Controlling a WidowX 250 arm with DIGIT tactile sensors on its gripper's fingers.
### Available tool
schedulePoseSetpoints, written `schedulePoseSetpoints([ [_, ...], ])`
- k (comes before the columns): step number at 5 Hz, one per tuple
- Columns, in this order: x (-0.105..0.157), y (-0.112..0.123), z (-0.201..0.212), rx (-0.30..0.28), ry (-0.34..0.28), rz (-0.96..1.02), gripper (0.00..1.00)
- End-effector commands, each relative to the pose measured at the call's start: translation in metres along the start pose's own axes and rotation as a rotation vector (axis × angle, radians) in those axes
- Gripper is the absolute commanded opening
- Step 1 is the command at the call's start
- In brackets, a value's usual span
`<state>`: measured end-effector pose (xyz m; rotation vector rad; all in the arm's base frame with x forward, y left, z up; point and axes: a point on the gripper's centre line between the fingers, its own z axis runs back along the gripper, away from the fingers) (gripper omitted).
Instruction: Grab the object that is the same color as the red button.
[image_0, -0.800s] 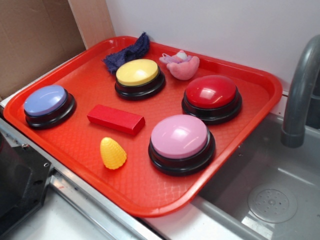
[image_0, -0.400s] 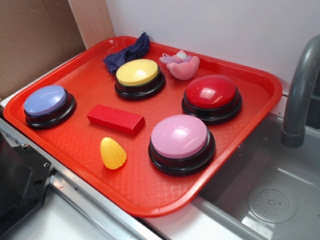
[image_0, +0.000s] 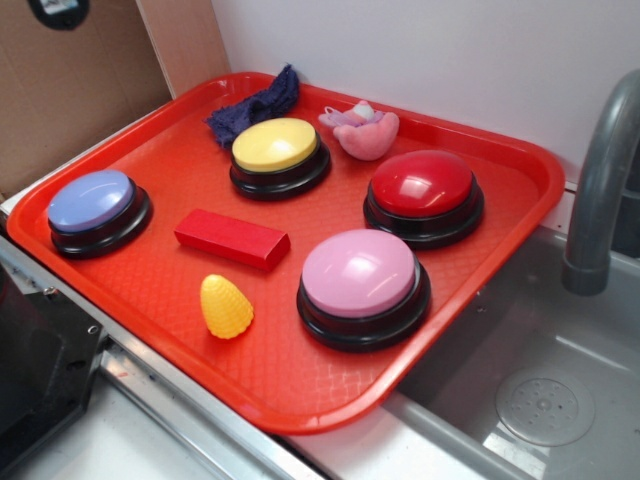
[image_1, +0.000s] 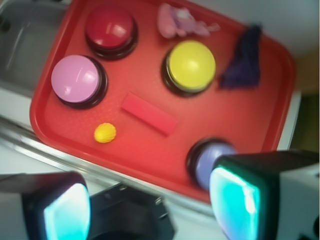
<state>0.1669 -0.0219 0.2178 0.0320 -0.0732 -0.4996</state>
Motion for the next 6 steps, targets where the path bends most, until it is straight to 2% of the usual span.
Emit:
schedulePoseSetpoints([
  [1, 0.027, -0.010, -0.053, 0.019, 0.210, -0.529, 1.00],
  [2, 0.021, -0.023, -0.089, 0.024, 0.265, -0.785, 1.00],
  [3, 0.020, -0.018, -0.110, 0.059, 0.292, -0.970, 1.00],
  [4, 0.018, -0.001, -0.124, 0.090, 0.294, -0.923, 1.00],
  [5, 0.018, 0.003, -0.150, 0.110, 0.295, -0.853, 1.00],
  [6, 0.012, -0.008, -0.179, 0.044, 0.299, -0.816, 1.00],
])
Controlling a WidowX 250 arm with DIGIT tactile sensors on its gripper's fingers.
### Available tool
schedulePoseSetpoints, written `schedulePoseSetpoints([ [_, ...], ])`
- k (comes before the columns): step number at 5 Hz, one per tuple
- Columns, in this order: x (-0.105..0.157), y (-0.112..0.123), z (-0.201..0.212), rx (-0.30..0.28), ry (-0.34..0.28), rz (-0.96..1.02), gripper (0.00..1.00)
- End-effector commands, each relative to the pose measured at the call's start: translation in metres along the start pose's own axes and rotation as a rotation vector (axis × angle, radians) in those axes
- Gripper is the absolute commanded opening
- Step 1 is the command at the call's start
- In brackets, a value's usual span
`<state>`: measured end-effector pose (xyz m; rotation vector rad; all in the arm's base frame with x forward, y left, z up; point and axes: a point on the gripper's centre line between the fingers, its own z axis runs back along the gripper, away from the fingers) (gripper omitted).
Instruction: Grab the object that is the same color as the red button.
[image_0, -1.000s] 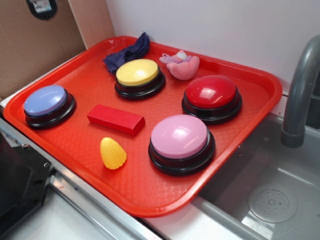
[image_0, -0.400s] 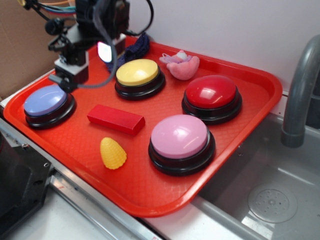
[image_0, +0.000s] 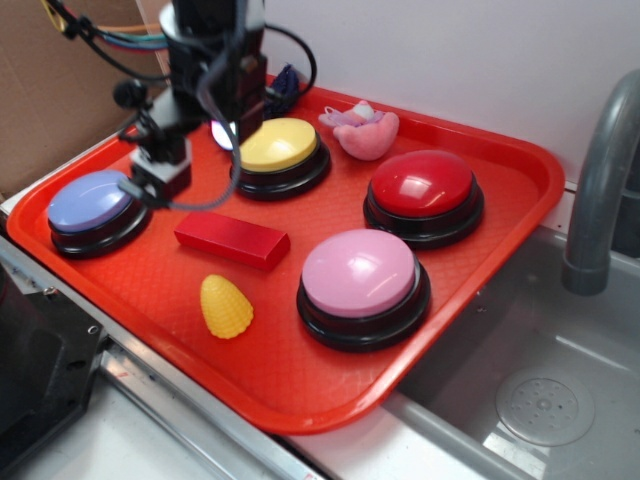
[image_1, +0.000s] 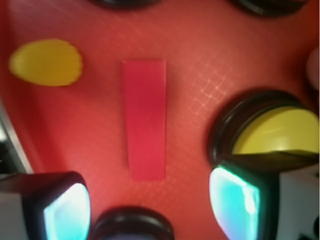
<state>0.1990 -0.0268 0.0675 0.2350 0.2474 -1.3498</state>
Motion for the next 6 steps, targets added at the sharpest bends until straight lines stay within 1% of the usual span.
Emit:
schedulePoseSetpoints([
  [1, 0.023, -0.012, -0.042, -0.061, -0.023, 0.019, 1.00],
  [2, 0.026, -0.006, -0.045, -0.044, -0.021, 0.030, 1.00],
  [3, 0.025, -0.004, -0.044, -0.042, -0.036, 0.056, 0.08],
  [4, 0.021, -0.007, -0.039, -0.037, -0.061, 0.065, 0.00],
  [5, 0.016, -0.009, -0.028, -0.025, -0.044, 0.073, 0.00],
  [6, 0.007, -0.014, 0.010, -0.023, -0.045, 0.238, 0.00],
])
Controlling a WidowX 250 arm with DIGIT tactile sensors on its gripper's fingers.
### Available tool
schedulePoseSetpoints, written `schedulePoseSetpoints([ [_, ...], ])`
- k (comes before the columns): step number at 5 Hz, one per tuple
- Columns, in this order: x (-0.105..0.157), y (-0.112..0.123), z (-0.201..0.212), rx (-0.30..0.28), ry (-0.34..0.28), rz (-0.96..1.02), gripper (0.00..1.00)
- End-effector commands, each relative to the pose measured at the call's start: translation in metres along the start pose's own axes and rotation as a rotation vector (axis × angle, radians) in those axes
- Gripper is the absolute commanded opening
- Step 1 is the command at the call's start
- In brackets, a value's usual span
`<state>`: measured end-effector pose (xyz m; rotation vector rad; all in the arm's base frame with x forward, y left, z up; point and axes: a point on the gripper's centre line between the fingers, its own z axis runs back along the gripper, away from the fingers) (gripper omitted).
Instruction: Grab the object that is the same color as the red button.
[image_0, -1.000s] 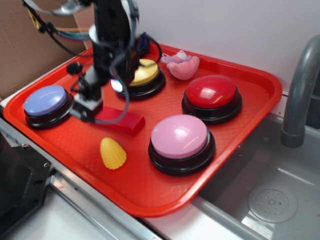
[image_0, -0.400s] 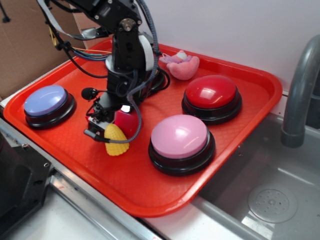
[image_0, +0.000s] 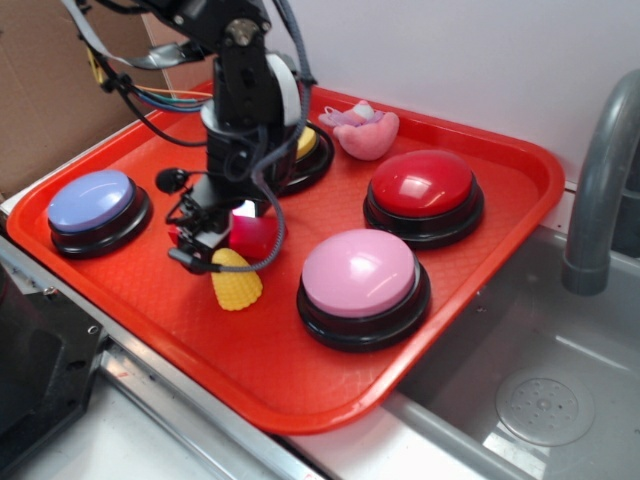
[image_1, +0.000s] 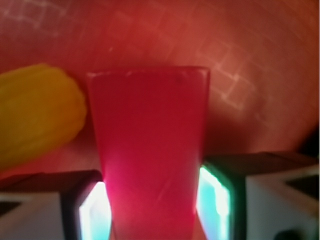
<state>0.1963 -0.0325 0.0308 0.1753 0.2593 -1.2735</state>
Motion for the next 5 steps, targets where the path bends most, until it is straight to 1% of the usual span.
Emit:
schedulePoseSetpoints([
  [1, -0.022, -0.016, 0.091, 0.016, -0.148, 0.419, 0.00],
  [2, -0.033, -0.021, 0.137, -0.063, -0.199, 0.661, 0.00],
  [3, -0.030, -0.023, 0.163, -0.134, -0.220, 0.903, 0.00],
  [4, -0.030, -0.018, 0.180, -0.174, -0.226, 1.151, 0.00],
  [5, -0.030, -0.013, 0.171, -0.091, -0.197, 1.333, 0.00],
])
